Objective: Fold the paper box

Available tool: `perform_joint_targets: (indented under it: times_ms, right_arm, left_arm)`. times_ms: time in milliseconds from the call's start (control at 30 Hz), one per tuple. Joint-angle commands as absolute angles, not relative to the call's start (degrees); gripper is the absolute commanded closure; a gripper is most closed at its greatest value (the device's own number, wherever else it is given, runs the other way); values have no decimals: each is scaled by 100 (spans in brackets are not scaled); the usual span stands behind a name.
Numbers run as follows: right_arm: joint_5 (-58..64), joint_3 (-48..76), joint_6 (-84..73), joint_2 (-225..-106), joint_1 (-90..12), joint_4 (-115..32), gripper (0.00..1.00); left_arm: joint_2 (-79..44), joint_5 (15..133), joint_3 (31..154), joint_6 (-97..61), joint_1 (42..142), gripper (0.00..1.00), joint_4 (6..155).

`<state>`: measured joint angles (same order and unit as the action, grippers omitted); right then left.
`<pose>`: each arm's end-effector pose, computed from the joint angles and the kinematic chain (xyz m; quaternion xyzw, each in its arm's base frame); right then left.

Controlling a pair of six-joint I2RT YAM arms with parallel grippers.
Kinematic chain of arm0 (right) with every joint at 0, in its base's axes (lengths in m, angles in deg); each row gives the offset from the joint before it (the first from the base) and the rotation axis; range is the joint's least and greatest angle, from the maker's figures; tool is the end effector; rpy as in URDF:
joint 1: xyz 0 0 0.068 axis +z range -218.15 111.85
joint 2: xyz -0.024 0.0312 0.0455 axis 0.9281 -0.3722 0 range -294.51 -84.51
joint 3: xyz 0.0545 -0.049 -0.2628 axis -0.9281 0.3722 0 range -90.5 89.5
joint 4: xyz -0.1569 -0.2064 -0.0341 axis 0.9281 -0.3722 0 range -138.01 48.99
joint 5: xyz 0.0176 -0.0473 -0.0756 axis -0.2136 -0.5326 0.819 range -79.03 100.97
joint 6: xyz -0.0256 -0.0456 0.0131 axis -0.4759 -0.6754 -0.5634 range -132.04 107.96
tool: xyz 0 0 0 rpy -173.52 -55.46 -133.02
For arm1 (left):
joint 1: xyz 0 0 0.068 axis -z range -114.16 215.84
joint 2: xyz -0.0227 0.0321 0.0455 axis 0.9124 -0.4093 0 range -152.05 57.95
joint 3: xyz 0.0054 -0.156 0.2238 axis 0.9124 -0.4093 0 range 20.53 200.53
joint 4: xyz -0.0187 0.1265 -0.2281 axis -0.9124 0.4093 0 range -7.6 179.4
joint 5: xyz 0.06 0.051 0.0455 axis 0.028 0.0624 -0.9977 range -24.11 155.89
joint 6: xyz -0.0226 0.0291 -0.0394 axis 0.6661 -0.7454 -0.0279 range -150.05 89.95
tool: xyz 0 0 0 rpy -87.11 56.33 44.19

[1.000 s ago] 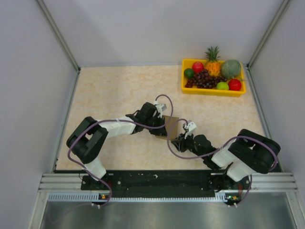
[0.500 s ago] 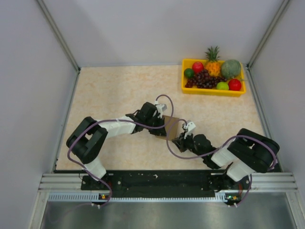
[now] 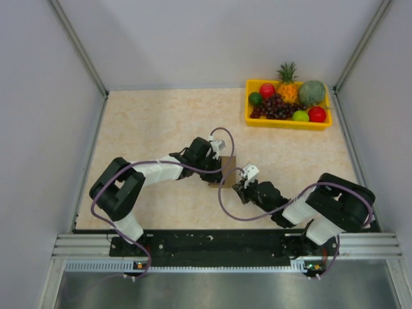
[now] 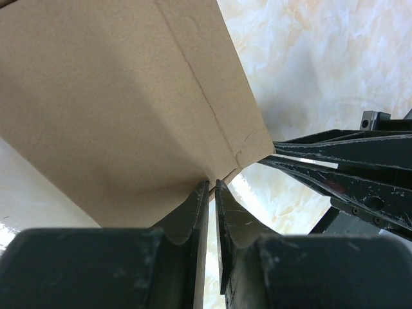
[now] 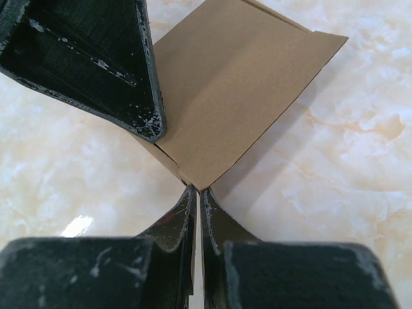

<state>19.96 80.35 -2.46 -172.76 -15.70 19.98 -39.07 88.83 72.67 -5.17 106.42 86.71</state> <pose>0.1391 0.1717 0.1142 -0.2521 0.7681 0.2471 0.5342 0.2478 -0.2305 0.1644 0.1941 0.9005 -0.3415 0.1867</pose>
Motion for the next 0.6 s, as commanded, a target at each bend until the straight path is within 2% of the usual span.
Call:
perform_joint_targets:
  times_ms: [0,100,233,567]
  right_arm:
    - [2459,7772,-712,-16863,-1453,1824,100]
    - [2608,7799,-817,-16581,-1436,1498,100]
    - [2232,7729,-730,-16975,-1445,1805,100]
    - [2178,7895,-703,-18751,-1436,4528,100]
  left_arm:
    - [-4058,8848,7230,-720,10654,86,9233]
    - [-4067,8848,7265,-746,10636,86,9250]
    - [-4076,8901,7274,-720,10636,86,9215]
    - [-4155,9156,7212,-544,10627,86,9005]
